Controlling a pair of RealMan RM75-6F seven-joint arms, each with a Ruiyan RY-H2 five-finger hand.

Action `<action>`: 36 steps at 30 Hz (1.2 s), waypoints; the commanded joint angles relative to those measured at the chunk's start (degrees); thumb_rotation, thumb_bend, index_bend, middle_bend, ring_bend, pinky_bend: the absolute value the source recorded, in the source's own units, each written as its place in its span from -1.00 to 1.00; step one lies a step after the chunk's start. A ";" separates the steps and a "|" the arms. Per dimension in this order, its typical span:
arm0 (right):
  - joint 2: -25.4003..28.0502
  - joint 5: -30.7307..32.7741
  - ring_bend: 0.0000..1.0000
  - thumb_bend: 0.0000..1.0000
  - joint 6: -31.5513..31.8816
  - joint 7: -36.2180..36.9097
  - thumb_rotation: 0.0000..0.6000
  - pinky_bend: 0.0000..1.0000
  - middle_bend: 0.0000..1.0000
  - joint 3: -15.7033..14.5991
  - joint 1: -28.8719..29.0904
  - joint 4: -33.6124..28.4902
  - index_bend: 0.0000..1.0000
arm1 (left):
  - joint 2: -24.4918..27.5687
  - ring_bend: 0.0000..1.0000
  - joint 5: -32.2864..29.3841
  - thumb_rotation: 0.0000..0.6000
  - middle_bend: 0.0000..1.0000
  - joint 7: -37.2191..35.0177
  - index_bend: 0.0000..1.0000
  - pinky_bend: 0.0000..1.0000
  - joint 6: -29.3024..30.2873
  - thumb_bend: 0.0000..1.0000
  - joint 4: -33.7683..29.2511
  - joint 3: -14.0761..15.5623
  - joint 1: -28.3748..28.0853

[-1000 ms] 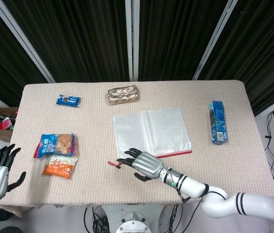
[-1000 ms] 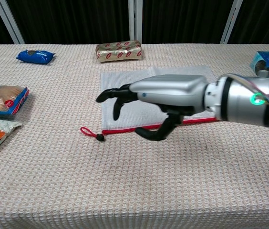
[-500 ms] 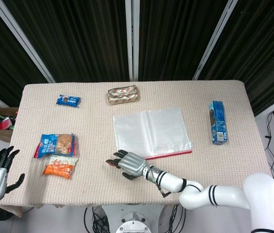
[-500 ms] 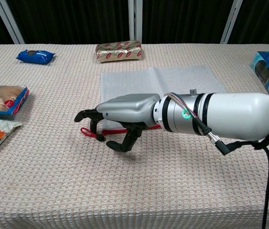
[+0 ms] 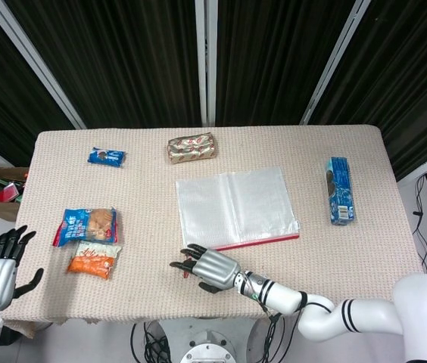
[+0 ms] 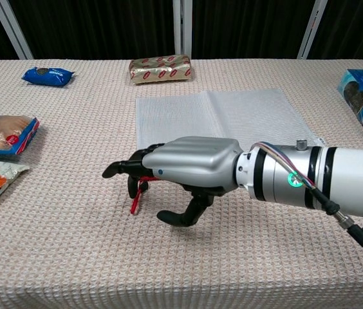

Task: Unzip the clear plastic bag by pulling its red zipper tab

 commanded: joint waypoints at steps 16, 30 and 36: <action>-10.47 -6.61 -1.00 -0.57 6.13 -7.87 1.00 -1.00 -0.64 -0.05 2.94 14.98 -0.15 | -0.21 -0.94 -0.56 1.00 -0.88 -0.31 -0.71 -0.81 -0.30 -0.40 0.33 0.27 0.35; -13.74 -6.96 -1.00 -0.38 7.64 -6.98 1.00 -1.00 -0.62 -0.51 3.45 20.99 -0.06 | -0.47 -0.94 -0.74 1.00 -0.88 -1.35 -0.71 -0.81 -0.59 -0.40 1.29 0.30 0.38; -13.80 -6.31 -1.00 -0.34 7.48 -7.41 1.00 -1.00 -0.62 -0.44 3.49 21.28 -0.06 | -0.71 -0.94 -0.82 1.00 -0.88 -2.00 -0.71 -0.81 -0.61 -0.40 1.83 0.33 0.48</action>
